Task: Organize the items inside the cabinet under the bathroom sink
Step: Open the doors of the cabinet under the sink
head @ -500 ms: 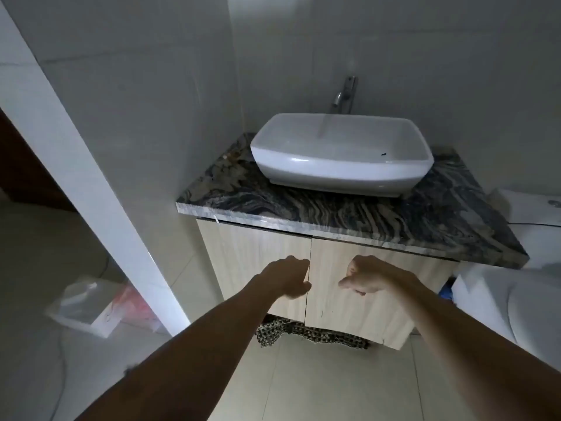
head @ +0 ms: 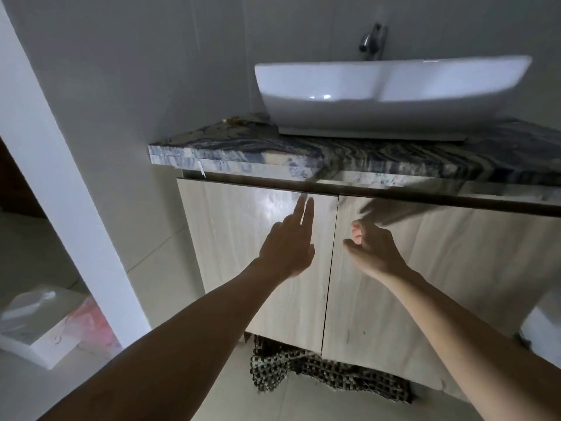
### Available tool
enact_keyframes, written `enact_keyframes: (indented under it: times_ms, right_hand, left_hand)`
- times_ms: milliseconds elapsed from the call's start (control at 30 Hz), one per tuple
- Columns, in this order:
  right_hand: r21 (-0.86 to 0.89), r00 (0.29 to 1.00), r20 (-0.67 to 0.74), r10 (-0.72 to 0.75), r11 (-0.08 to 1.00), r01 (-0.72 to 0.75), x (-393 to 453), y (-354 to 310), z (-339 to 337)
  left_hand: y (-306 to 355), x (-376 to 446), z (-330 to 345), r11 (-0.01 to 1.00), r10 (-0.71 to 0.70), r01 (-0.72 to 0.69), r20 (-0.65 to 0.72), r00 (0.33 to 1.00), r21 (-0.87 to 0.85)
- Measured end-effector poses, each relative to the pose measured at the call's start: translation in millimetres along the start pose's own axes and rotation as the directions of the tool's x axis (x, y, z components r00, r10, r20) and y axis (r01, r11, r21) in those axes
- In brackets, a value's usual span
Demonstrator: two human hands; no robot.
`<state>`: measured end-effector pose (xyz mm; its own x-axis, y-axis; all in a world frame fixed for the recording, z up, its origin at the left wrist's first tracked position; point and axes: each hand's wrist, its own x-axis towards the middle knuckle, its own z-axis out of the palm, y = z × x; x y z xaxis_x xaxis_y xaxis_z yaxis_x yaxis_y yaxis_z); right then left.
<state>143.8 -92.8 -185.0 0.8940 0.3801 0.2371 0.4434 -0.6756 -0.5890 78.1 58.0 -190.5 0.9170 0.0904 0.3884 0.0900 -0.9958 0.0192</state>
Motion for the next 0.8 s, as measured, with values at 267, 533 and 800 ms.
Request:
enact_keyframes:
  times_ms: [267,533,800]
  right_hand:
    - [0.096,0.974,-0.192,-0.119,0.986,0.139,13,16,55]
    - [0.286,0.994,-0.087,0.062,0.958,-0.034,23,8,75]
    - [0.441,0.98,-0.122,0.16,0.893,-0.091,19,0,80]
  left_hand:
    - [-10,35,56,0.986,0.04,-0.008,-0.191,0.981,0.169]
    - [-7,35,55,0.997,-0.011,0.021,-0.12,0.993,0.077]
    - [-18,3,71,0.991,-0.128,0.123,-0.099,0.987,-0.058]
